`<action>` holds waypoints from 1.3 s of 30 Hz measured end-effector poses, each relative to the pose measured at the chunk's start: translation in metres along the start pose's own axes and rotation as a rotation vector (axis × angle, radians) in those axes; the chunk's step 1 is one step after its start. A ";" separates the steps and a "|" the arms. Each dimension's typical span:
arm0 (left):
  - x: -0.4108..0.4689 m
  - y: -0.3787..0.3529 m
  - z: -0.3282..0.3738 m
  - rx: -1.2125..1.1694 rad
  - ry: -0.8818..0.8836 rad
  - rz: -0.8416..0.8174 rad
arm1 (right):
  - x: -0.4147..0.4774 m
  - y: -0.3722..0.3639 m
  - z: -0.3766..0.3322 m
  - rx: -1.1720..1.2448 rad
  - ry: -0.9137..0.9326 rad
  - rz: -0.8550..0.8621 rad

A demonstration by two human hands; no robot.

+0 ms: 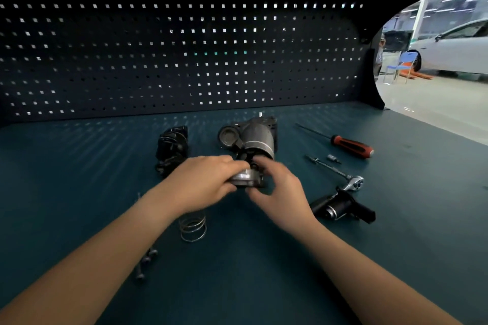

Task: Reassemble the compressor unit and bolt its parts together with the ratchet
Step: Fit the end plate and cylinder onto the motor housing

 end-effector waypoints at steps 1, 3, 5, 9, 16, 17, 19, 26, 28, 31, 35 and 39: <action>0.003 -0.003 0.004 0.012 -0.023 -0.015 | 0.000 0.002 0.001 -0.110 0.010 -0.032; 0.008 -0.008 0.009 -0.016 -0.041 -0.028 | -0.002 0.008 0.002 -0.273 0.021 -0.090; 0.009 -0.012 0.008 -0.084 -0.038 -0.030 | -0.003 0.016 0.004 -0.297 0.031 -0.097; 0.012 -0.018 0.004 -0.233 0.015 -0.011 | -0.006 0.021 0.009 -0.189 -0.028 -0.058; 0.005 -0.016 -0.018 -0.320 0.147 0.030 | -0.004 0.024 0.018 -0.101 -0.154 -0.065; 0.003 -0.015 -0.025 -0.330 0.171 0.038 | -0.003 0.026 0.020 -0.123 -0.167 -0.070; -0.005 -0.013 -0.040 -0.408 0.245 0.082 | -0.001 0.030 0.021 -0.154 -0.183 -0.088; -0.026 -0.021 -0.067 -0.629 0.397 0.152 | 0.000 0.024 0.010 -0.170 -0.054 -0.055; -0.026 -0.025 -0.057 -0.640 0.339 0.077 | 0.000 0.020 -0.004 -0.204 0.036 -0.011; -0.025 -0.026 -0.042 -0.585 0.236 0.138 | 0.003 0.013 -0.026 -0.190 0.181 0.027; -0.033 -0.008 -0.051 -0.551 0.271 0.318 | 0.016 0.004 -0.038 -0.192 0.247 0.027; -0.053 0.013 -0.096 -0.414 0.524 0.506 | 0.038 -0.004 -0.024 -0.226 0.184 0.056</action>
Point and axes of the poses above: each hand's wrist, its own x-axis towards the middle knuckle, its own y-axis out of the back of the hand, z = x × y, the point moved 3 cm from there along x, towards the middle knuckle, and after that the axes turned 5 degrees about y, right-handed, at the moved point
